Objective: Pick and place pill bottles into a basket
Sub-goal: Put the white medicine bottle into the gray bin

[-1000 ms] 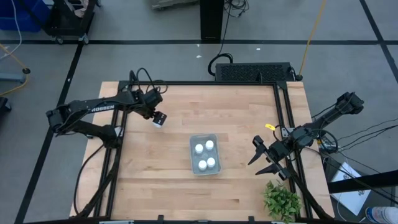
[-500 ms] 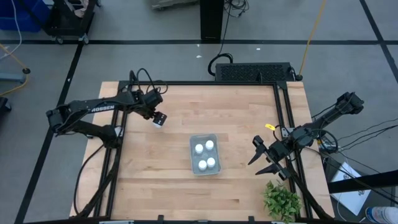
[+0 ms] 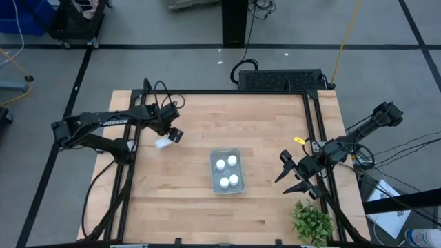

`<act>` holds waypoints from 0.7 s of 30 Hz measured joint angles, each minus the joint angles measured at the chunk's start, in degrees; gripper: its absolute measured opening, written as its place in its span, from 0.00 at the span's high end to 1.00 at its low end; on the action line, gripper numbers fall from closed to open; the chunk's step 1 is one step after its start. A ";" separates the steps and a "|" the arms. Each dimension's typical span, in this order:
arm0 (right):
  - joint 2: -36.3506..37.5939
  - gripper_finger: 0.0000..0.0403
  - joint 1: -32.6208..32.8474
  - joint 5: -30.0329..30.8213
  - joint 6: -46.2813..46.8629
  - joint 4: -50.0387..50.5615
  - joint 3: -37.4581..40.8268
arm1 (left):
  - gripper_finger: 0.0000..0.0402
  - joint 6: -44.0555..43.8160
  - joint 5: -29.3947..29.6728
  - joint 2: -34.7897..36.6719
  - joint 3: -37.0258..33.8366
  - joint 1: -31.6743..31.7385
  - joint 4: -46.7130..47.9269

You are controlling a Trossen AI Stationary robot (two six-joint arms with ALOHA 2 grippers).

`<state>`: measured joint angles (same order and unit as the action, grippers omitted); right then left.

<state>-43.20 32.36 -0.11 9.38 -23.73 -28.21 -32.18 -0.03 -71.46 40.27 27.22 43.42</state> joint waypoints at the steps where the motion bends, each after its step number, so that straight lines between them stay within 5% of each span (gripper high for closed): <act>1: 0.00 0.52 0.00 0.01 -0.01 0.00 0.00 | 0.41 0.18 -0.27 0.12 0.00 -0.02 -0.85; 15: -0.81 0.52 -0.02 0.27 -0.97 0.06 -0.02 | 0.41 2.51 -3.96 0.11 0.17 -2.28 2.26; 21: -1.70 0.52 -0.02 0.27 -0.87 -0.44 -0.02 | 0.41 -8.86 -0.66 0.11 0.17 -10.05 13.21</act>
<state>-44.91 32.34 0.16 8.51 -24.17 -28.23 -41.04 -0.69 -71.35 40.45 17.18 56.63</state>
